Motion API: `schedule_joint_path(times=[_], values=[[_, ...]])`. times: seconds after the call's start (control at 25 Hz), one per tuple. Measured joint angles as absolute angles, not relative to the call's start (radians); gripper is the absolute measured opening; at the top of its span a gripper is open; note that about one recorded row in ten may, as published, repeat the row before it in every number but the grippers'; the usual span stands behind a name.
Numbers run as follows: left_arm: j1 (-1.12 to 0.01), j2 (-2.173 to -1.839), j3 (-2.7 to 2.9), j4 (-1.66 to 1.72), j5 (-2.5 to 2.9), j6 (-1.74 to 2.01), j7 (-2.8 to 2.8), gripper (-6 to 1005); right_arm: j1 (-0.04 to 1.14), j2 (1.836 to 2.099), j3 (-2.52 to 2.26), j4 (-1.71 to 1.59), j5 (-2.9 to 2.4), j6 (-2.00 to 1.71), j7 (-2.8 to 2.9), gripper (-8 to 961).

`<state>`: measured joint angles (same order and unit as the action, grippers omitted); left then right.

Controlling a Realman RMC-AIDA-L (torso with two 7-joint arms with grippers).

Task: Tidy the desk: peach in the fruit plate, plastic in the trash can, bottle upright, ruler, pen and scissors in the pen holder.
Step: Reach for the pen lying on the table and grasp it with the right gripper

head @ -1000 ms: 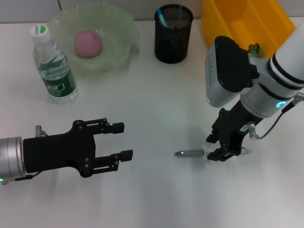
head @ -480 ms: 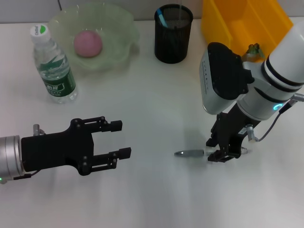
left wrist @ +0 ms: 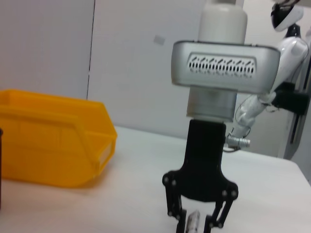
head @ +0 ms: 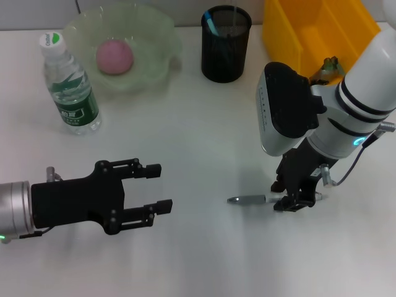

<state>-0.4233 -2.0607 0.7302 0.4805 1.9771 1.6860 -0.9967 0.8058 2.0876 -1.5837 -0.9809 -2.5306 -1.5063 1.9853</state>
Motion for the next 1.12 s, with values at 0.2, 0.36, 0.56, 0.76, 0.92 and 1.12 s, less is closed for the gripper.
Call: schedule_joint_path(times=[0.2,0.36,0.56,0.76,0.92,1.12], values=[[-0.425,-2.062,0.730,0.484,2.018,1.676,-0.996,666,0.811,2.088,-1.590,-0.982,-2.531,-1.513,1.987,315],[-0.425,-2.062,0.731,0.490,2.035,1.675,-0.978,666,0.814,2.088,-1.596,-0.982,-2.533,-1.513,1.989,298],[-0.420,-2.063,0.726,0.488,2.037,1.674,-0.951,666,0.817,2.088,-1.605,-0.982,-2.537,-1.513,1.995,278],[-0.423,-2.063,0.724,0.488,2.036,1.675,-0.951,666,0.818,2.088,-1.620,-0.982,-2.551,-1.507,2.003,257],[-0.424,-2.063,0.724,0.488,2.033,1.676,-0.950,666,0.819,2.088,-1.621,-0.982,-2.552,-1.507,2.004,254],[-0.425,-2.063,0.724,0.490,2.032,1.675,-0.949,667,0.823,2.088,-1.622,-0.983,-2.552,-1.506,2.005,256]])
